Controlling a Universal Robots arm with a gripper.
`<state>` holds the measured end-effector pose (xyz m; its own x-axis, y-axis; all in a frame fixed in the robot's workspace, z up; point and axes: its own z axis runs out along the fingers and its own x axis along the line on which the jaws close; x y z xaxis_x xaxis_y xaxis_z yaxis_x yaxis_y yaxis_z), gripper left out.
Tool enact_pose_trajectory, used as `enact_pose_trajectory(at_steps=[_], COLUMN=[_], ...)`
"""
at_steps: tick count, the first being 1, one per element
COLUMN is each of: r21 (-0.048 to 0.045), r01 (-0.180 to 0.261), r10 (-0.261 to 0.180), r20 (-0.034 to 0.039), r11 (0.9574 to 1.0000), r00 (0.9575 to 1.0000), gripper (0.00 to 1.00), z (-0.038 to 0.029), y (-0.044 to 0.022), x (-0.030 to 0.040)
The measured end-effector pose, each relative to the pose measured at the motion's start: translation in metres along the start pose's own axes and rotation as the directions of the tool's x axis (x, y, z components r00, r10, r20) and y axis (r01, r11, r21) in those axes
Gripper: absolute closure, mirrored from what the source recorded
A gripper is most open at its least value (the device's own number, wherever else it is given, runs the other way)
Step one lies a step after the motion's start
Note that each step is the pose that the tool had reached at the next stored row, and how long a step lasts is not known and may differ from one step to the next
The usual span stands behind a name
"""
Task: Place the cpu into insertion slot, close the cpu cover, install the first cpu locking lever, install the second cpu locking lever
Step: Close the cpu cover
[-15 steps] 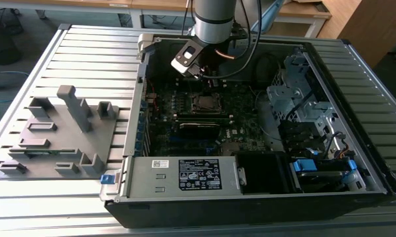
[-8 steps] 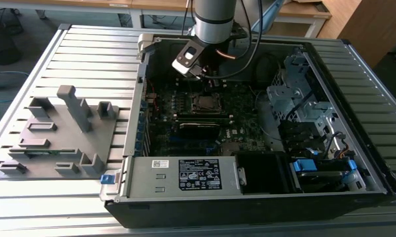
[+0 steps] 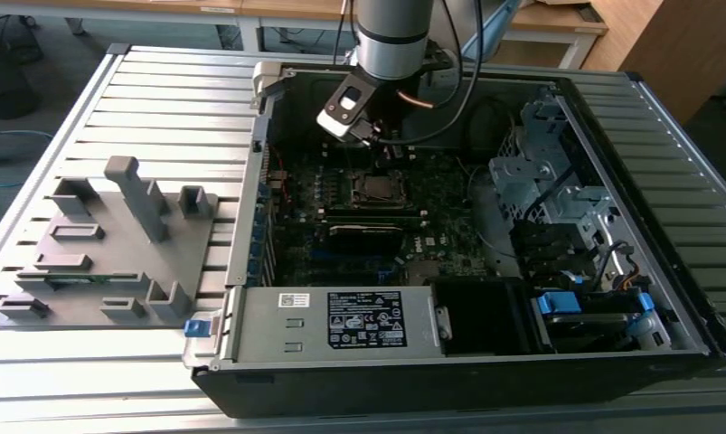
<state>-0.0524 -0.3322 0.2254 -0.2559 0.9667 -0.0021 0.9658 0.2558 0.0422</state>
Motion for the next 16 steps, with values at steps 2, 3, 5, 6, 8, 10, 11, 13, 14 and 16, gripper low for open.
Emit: enact_pose_trajectory(at_steps=[2,3,5,6,8,10,11,13,14,16], r21=[0.0000,-0.0001,-0.0001,-0.0003,-0.0004,-0.0006,-0.0007,-0.0009,-0.0010,-0.0013], r01=[0.016,0.027,0.052,0.065,0.096,0.125,0.139,0.164,0.177,0.198], r10=[-0.016,-0.027,-0.052,-0.065,-0.096,-0.125,-0.139,-0.164,-0.177,-0.198], r20=[-0.0007,-0.0012,-0.0022,-0.0028,-0.0041,-0.0053,-0.0059,-0.0069,-0.0074,-0.0084], r11=[0.9999,0.9996,0.9987,0.9979,0.9954,0.9921,0.9903,0.9864,0.9842,0.9803], r00=[0.9999,0.9996,0.9987,0.9979,0.9954,0.9921,0.9903,0.9864,0.9842,0.9802], gripper=[0.90,0.90,0.90,0.90,0.90,0.90,0.90,0.90,0.90,0.90], z=[0.0000,0.0000,0.0000,0.0000,0.0001,0.0001,0.0001,0.0001,0.0001,0.0001], y=[0.0000,0.0000,0.0000,0.0000,0.0000,0.0000,0.0000,0.0000,0.0000,0.0000], x=[0.0000,0.0000,0.0000,0.0000,0.0000,0.0000,0.0000,0.0000,0.0000,0.0000])
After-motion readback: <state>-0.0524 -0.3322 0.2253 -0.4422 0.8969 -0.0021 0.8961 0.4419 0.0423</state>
